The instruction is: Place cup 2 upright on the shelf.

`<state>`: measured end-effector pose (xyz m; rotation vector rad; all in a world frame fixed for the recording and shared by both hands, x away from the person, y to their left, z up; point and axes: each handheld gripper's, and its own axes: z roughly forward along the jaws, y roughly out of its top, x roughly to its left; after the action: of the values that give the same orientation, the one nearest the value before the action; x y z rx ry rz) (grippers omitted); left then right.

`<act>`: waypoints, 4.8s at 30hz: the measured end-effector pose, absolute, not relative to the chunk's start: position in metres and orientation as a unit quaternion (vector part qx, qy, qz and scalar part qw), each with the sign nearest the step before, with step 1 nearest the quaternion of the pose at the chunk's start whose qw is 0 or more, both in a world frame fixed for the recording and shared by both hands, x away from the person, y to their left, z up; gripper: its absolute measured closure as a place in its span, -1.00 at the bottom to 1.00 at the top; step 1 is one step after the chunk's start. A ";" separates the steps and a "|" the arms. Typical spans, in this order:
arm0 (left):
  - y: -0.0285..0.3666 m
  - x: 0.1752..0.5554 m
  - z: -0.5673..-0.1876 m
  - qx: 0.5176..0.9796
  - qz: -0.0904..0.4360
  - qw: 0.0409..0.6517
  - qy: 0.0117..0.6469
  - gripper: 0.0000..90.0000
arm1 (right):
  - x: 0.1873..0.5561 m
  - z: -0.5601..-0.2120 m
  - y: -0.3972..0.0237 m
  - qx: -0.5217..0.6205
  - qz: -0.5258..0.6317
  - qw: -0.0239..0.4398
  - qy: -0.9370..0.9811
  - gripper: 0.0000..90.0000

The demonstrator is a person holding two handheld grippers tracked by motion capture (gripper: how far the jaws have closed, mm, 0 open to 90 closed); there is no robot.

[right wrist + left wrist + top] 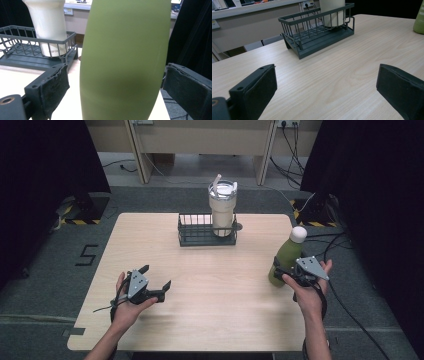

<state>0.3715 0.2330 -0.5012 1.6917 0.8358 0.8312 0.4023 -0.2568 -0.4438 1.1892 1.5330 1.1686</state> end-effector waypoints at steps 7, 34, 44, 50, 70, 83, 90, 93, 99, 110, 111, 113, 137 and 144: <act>0.232 0.369 -0.502 0.706 0.344 0.516 0.343 -0.95 | 0.405 -0.441 -0.258 0.481 0.469 0.423 0.608 -0.82; 0.235 0.365 -0.502 0.704 0.347 0.516 0.344 -0.94 | 0.410 -0.442 -0.252 0.492 0.461 0.430 0.600 -0.51; 0.235 0.365 -0.503 0.705 0.346 0.515 0.342 -0.94 | 0.411 -0.444 -0.252 0.487 0.465 0.432 0.600 -0.52; 0.235 0.365 -0.503 0.704 0.347 0.516 0.343 -0.94 | 0.412 -0.442 -0.252 0.489 0.464 0.429 0.602 -0.51; 0.236 0.364 -0.501 0.703 0.350 0.516 0.342 -0.93 | 0.406 -0.413 -0.232 0.465 0.514 0.423 0.584 -0.50; 0.238 0.363 -0.501 0.701 0.352 0.516 0.343 -0.92 | 0.420 -0.400 -0.196 0.442 0.542 0.407 0.588 -0.50; 0.239 0.362 -0.500 0.700 0.355 0.516 0.344 -0.92 | 0.428 -0.394 -0.178 0.429 0.549 0.403 0.594 -0.50; 0.240 0.362 -0.500 0.699 0.355 0.515 0.345 -0.92 | 0.432 -0.392 -0.170 0.423 0.555 0.400 0.595 -0.50; 0.243 0.360 -0.499 0.698 0.357 0.515 0.347 -0.92 | 0.440 -0.389 -0.152 0.412 0.559 0.394 0.603 -0.50; 0.244 0.359 -0.499 0.697 0.358 0.515 0.348 -0.91 | 0.453 -0.377 -0.124 0.393 0.573 0.388 0.606 -0.50; 0.244 0.359 -0.499 0.697 0.358 0.515 0.348 -0.91 | 0.455 -0.376 -0.122 0.394 0.574 0.386 0.605 -0.50; 0.244 0.359 -0.499 0.697 0.359 0.514 0.348 -0.91 | 0.457 -0.376 -0.118 0.394 0.575 0.386 0.604 -0.50; 0.245 0.359 -0.500 0.698 0.359 0.513 0.347 -0.91 | 0.482 -0.355 -0.070 0.378 0.595 0.383 0.598 -0.50; 0.246 0.359 -0.500 0.696 0.360 0.514 0.349 -0.91 | 0.491 -0.354 -0.055 0.372 0.595 0.380 0.603 -0.50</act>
<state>0.3587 0.2463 -0.5002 1.6728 0.8386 0.8644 0.4914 -0.0545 -0.3541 0.9511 1.5398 1.5188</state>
